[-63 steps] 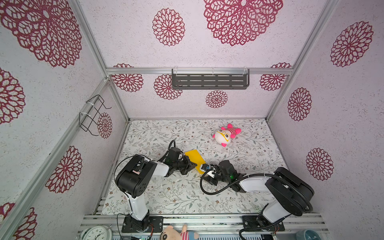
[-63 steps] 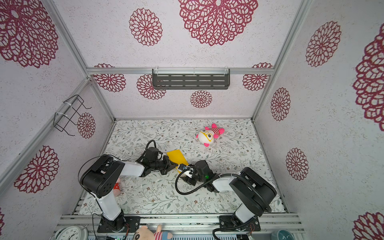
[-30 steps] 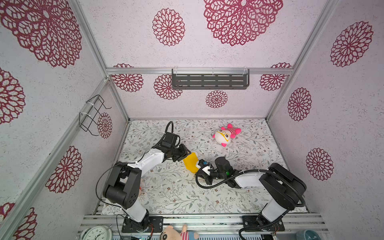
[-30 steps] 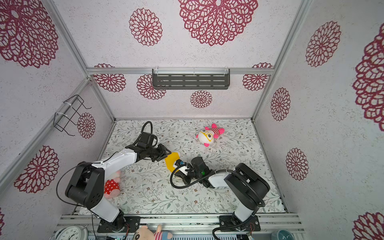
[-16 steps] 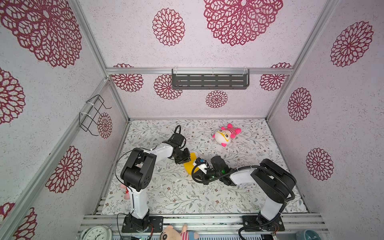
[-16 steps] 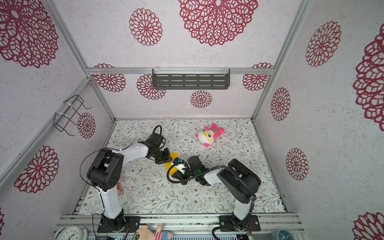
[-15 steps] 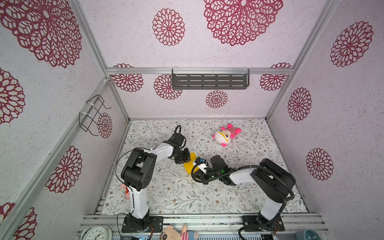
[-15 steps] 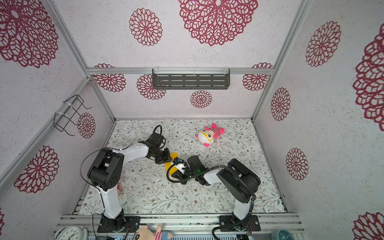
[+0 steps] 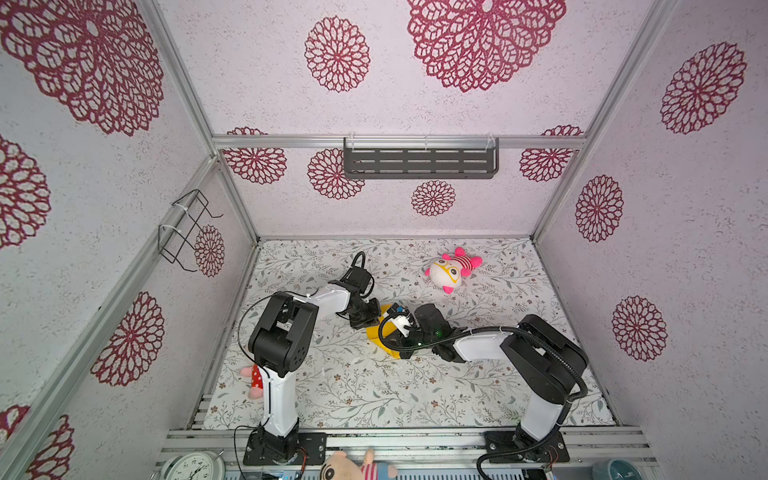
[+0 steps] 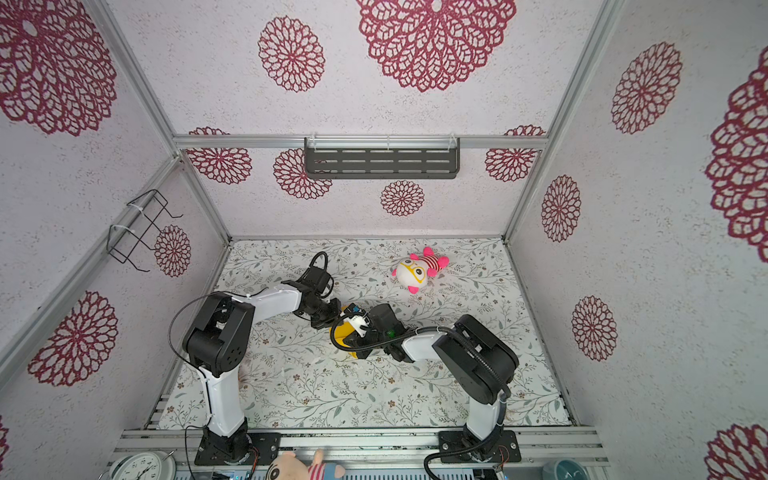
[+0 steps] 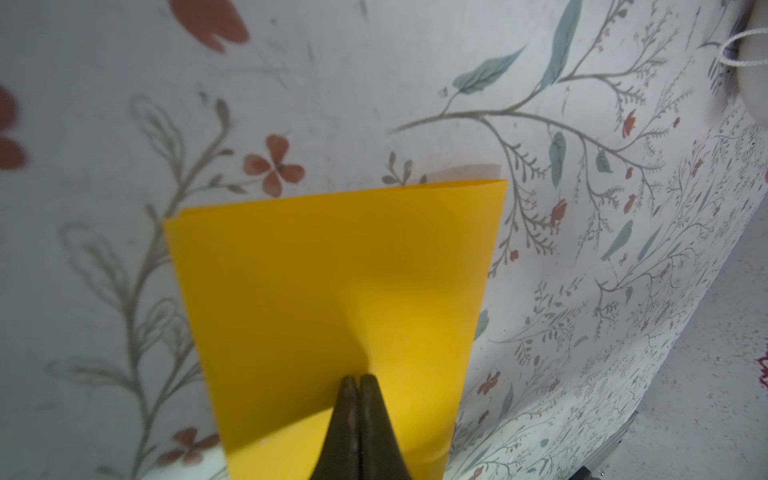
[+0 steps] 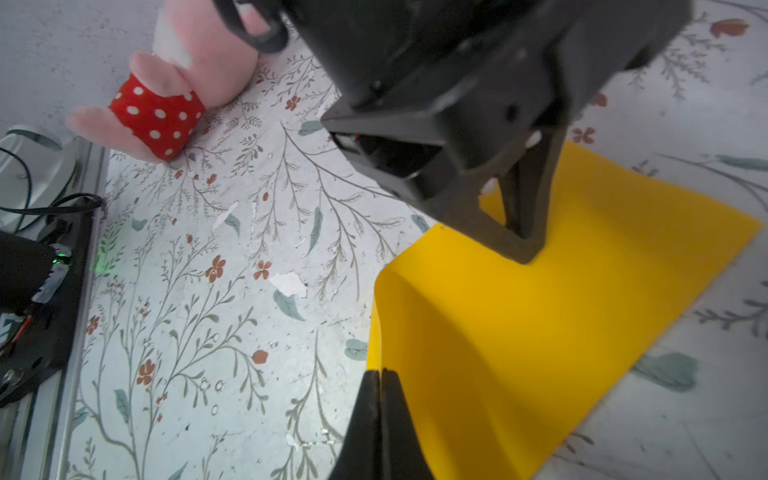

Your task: Fold a paper plane with a square sheet of paper (pick it up from the middle)

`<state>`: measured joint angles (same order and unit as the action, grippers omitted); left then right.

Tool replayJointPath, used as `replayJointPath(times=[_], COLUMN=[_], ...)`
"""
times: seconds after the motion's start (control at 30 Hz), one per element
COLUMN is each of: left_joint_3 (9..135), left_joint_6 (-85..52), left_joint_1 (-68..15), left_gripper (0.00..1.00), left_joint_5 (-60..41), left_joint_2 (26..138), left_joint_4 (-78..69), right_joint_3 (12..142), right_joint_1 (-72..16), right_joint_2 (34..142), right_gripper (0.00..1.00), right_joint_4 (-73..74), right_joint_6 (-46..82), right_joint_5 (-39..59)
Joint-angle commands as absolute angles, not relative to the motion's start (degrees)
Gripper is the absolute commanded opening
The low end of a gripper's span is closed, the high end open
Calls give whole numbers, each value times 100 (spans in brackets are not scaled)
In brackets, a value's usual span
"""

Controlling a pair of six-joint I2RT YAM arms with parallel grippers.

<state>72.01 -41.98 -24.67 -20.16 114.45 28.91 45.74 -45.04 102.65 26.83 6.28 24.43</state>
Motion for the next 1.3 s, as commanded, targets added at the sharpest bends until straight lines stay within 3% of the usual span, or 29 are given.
replayJointPath(times=[0.0, 1.27], left_joint_3=[7207, 7198], left_joint_6=[-4062, -4100], left_joint_1=[-2495, -2496], left_gripper=[0, 0], left_joint_5=[-1838, -1934], left_joint_2=[11642, 11760], left_joint_4=[3163, 3058], right_joint_3=[4788, 5395], right_joint_1=[-4473, -4386], right_joint_2=[10270, 10683], right_gripper=[0, 0], right_joint_4=[2468, 1450], right_joint_6=[954, 1419], right_joint_5=[2072, 1223])
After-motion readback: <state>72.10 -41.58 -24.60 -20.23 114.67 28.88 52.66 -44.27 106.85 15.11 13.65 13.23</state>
